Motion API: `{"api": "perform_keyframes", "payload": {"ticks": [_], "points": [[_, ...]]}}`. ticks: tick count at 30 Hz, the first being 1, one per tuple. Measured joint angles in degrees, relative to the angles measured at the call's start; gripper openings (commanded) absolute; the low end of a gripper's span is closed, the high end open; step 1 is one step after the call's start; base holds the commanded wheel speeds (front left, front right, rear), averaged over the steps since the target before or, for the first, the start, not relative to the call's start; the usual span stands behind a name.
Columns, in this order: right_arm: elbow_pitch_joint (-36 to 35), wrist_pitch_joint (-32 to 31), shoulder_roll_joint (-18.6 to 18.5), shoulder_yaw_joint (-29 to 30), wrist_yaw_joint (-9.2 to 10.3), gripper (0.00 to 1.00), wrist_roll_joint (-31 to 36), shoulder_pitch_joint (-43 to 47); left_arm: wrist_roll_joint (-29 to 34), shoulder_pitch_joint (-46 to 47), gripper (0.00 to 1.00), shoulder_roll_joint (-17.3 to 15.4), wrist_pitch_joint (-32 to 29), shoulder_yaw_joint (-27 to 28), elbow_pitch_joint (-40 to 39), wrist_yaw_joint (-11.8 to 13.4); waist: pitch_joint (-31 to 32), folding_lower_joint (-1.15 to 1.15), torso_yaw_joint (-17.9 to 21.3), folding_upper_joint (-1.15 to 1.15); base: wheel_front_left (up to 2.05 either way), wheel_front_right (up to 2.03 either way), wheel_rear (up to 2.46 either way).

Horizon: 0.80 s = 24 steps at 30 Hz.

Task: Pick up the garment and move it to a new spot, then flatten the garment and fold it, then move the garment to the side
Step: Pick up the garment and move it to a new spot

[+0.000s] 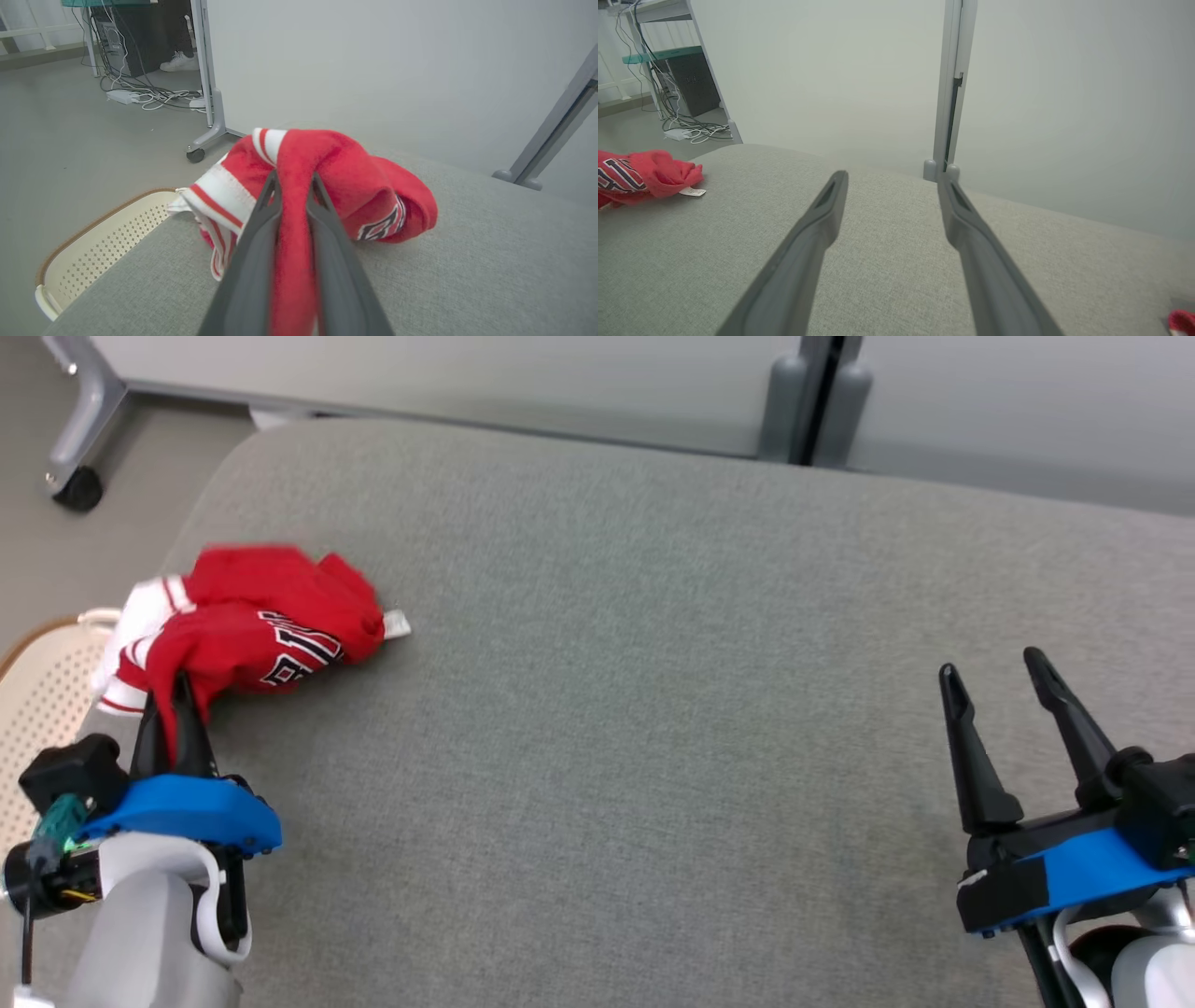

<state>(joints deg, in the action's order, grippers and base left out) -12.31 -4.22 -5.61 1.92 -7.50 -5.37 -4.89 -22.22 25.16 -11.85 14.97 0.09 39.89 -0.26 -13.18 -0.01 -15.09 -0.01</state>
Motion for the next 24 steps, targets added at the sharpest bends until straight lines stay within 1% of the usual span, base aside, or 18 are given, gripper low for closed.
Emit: {"api": "perform_keyframes", "payload": {"ticks": [3, 6, 10, 12, 15, 18, 24], "points": [[0.6, 0.4, 0.0, -0.8, 0.01, 1.0, -0.3, 0.7, 2.2, -4.3, 0.0, 0.9, 0.0, 1.3, -8.4, 0.3, 2.1, 0.0, 1.2, 0.0, 0.0, 0.0, 0.0], [1.2, 0.7, 0.0, -1.5, 0.01, 1.0, -0.5, 1.3, 3.8, -8.4, 0.0, 2.4, 0.0, 1.4, -15.4, 0.3, 4.0, 0.0, 2.7, 0.0, 0.0, 0.0, 0.0], [1.7, 0.8, 0.2, -2.0, 0.01, 1.0, -0.9, 2.3, 5.2, -12.4, 0.0, 3.4, 0.0, -0.1, -21.4, 0.2, 6.0, 0.0, 5.2, -0.01, 0.0, 0.0, 0.0], [1.9, 1.1, 0.4, -2.3, 0.0, 1.0, -1.0, 2.6, 5.7, -13.6, 0.0, 3.9, -0.2, -1.7, -23.8, -0.4, 6.4, 0.0, 6.9, -0.01, 0.0, 0.0, 0.0], [2.1, 1.5, 0.6, -2.5, 0.0, 1.0, -1.3, 2.8, 6.3, -13.7, 0.0, 4.8, -1.5, -4.7, -26.6, -1.7, 6.5, 0.0, 9.7, 0.0, 0.0, 0.0, 0.0], [2.5, 1.8, 0.9, -2.9, 0.0, 1.0, -1.5, 2.8, 6.8, -13.4, 0.0, 5.6, -2.9, -8.1, -27.8, -3.1, 5.6, 0.0, 13.2, 0.0, 0.0, 0.0, 0.0], [3.4, 3.0, 1.6, -3.7, 0.01, 1.0, -2.4, 2.5, 7.2, -9.7, 0.0, 7.5, -4.5, -15.7, -26.4, -5.1, 2.6, 0.01, 20.9, 0.0, 0.0, 0.0, 0.0]]}}
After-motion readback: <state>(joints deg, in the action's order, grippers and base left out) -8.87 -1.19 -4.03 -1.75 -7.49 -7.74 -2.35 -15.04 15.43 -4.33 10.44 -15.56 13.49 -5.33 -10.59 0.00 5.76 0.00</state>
